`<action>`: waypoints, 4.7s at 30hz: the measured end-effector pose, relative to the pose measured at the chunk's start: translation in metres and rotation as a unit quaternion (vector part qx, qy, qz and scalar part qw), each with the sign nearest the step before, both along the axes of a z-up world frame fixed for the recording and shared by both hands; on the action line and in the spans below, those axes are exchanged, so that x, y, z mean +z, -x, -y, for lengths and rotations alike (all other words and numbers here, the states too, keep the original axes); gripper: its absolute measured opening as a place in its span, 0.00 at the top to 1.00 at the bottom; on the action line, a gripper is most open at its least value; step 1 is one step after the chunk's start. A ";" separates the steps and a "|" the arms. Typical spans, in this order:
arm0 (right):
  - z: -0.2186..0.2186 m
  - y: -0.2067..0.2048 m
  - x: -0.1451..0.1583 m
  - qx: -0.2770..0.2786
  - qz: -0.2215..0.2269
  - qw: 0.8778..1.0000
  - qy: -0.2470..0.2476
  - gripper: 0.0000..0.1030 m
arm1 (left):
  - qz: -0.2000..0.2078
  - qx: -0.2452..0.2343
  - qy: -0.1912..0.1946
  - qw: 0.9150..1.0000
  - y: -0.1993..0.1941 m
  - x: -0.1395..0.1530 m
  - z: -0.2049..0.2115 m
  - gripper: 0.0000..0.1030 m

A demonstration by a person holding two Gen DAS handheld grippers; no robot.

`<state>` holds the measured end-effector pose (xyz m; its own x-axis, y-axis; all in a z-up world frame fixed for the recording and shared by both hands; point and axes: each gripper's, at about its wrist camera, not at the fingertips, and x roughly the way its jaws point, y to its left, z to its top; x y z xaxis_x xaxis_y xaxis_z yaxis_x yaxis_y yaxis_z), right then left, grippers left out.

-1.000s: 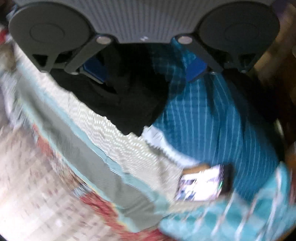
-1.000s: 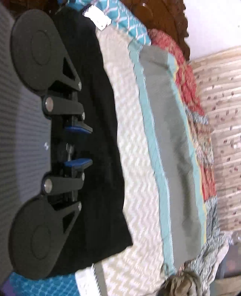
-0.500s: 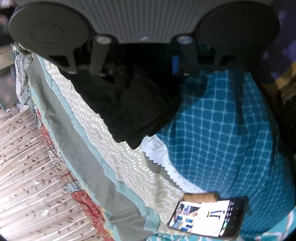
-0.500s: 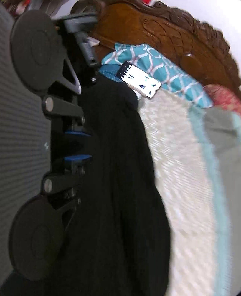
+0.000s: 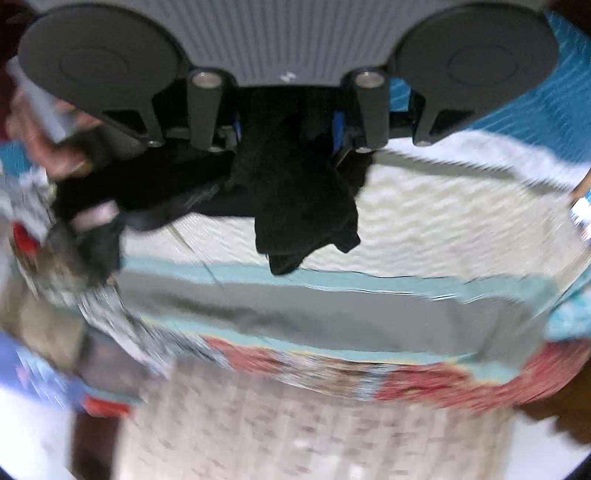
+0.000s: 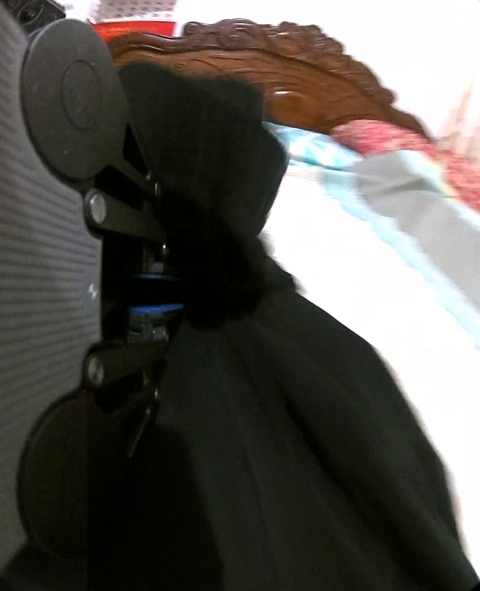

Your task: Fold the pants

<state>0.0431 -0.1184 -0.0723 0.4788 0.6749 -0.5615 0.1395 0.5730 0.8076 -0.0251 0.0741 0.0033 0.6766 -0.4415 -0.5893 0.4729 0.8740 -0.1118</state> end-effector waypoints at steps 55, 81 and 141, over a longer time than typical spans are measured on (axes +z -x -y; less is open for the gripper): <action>0.084 0.069 -0.023 -0.104 0.006 0.994 -0.018 0.96 | -0.186 0.106 -0.083 0.973 -0.049 -0.053 0.006 0.02; 0.069 0.078 -0.005 -0.072 0.065 0.990 0.098 0.46 | -0.203 0.058 0.003 0.977 -0.081 -0.059 0.015 0.48; -0.017 -0.002 -0.002 -0.032 0.087 0.962 0.258 0.71 | -0.131 0.155 -0.097 0.974 -0.129 -0.058 -0.013 0.41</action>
<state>0.0450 -0.1012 -0.0740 0.6262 0.2946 -0.7218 0.0764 0.8982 0.4329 0.1036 0.0873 -0.0551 0.5748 -0.1027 -0.8118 0.1600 0.9870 -0.0116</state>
